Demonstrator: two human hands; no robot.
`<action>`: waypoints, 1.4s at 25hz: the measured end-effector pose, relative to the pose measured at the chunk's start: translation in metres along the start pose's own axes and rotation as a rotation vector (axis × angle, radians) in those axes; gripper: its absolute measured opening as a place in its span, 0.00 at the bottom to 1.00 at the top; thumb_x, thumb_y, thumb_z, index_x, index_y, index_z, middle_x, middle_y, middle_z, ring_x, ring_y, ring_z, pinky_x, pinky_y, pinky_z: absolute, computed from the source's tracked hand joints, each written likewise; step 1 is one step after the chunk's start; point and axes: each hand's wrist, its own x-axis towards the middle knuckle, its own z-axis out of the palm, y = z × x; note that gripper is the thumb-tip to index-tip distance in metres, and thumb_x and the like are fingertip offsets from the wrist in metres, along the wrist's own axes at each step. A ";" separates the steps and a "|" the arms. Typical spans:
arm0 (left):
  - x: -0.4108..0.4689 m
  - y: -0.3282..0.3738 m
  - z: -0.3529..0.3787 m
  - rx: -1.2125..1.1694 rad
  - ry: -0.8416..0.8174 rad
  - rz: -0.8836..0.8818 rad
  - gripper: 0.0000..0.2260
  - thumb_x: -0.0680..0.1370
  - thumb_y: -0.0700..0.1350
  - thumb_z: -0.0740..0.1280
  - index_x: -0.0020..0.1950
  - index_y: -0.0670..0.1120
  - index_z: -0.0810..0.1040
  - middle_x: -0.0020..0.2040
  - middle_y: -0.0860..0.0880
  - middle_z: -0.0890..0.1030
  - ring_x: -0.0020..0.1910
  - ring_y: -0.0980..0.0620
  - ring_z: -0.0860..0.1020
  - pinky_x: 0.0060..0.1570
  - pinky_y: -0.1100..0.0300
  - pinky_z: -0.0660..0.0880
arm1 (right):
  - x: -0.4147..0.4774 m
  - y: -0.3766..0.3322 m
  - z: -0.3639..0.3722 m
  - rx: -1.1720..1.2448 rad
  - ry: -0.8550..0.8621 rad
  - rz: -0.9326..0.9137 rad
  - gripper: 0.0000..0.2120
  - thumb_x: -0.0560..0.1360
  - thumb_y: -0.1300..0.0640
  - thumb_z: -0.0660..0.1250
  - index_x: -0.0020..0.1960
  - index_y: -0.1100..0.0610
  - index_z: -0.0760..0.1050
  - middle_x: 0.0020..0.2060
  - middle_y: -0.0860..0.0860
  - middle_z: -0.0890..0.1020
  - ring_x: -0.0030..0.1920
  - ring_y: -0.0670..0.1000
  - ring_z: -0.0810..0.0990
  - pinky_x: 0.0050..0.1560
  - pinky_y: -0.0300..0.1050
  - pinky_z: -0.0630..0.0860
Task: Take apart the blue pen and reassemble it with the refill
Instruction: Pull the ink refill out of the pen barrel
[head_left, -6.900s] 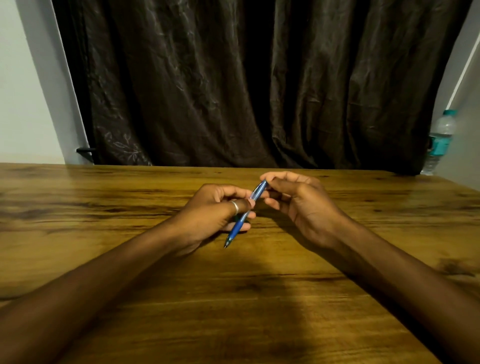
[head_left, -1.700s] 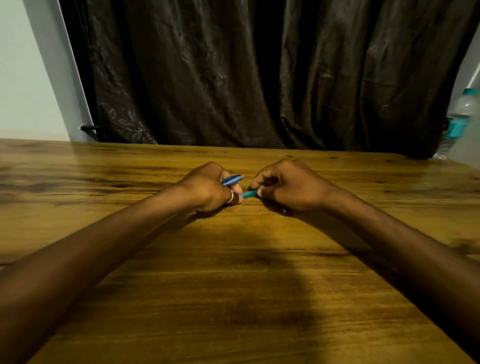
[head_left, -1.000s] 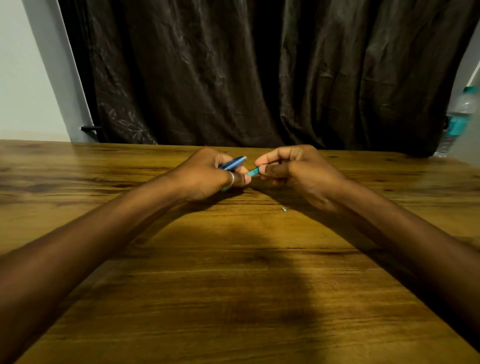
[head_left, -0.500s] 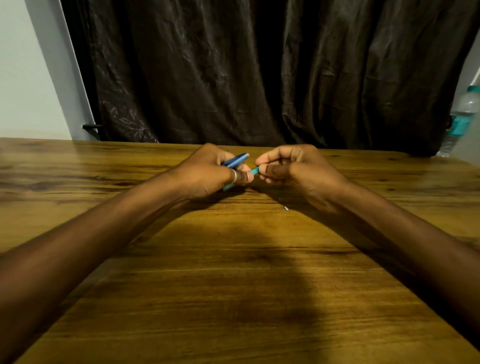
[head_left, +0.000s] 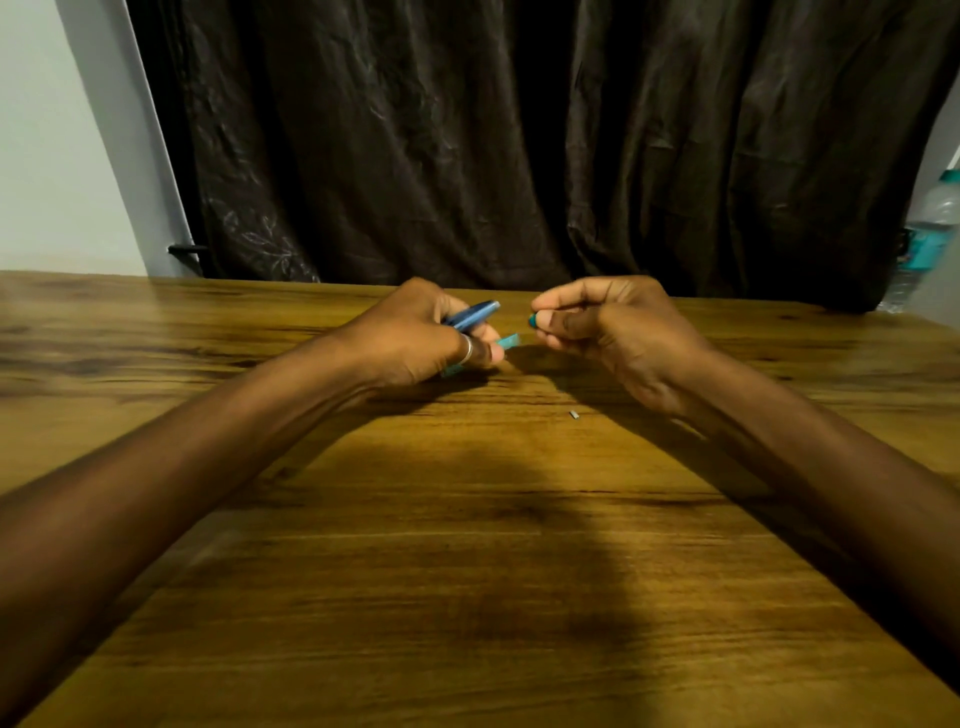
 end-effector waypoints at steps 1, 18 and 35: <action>-0.001 0.000 -0.001 0.003 0.005 -0.006 0.05 0.72 0.44 0.78 0.47 0.46 0.87 0.45 0.48 0.88 0.43 0.58 0.85 0.43 0.67 0.79 | 0.001 -0.003 -0.004 -0.007 0.033 -0.022 0.08 0.73 0.72 0.71 0.45 0.60 0.83 0.36 0.53 0.86 0.40 0.48 0.86 0.42 0.37 0.82; 0.012 -0.005 -0.015 0.057 0.168 -0.079 0.06 0.73 0.46 0.77 0.49 0.48 0.87 0.46 0.53 0.86 0.46 0.58 0.81 0.43 0.65 0.74 | -0.008 0.025 0.024 -0.999 -0.228 -0.342 0.21 0.73 0.59 0.74 0.64 0.49 0.74 0.45 0.42 0.85 0.47 0.40 0.82 0.47 0.42 0.80; 0.005 0.001 -0.011 -0.076 0.126 0.012 0.08 0.72 0.45 0.78 0.49 0.48 0.86 0.43 0.52 0.87 0.37 0.65 0.83 0.36 0.74 0.76 | -0.014 0.003 0.028 0.367 0.023 0.266 0.08 0.76 0.74 0.65 0.49 0.66 0.81 0.44 0.62 0.86 0.40 0.53 0.88 0.38 0.38 0.84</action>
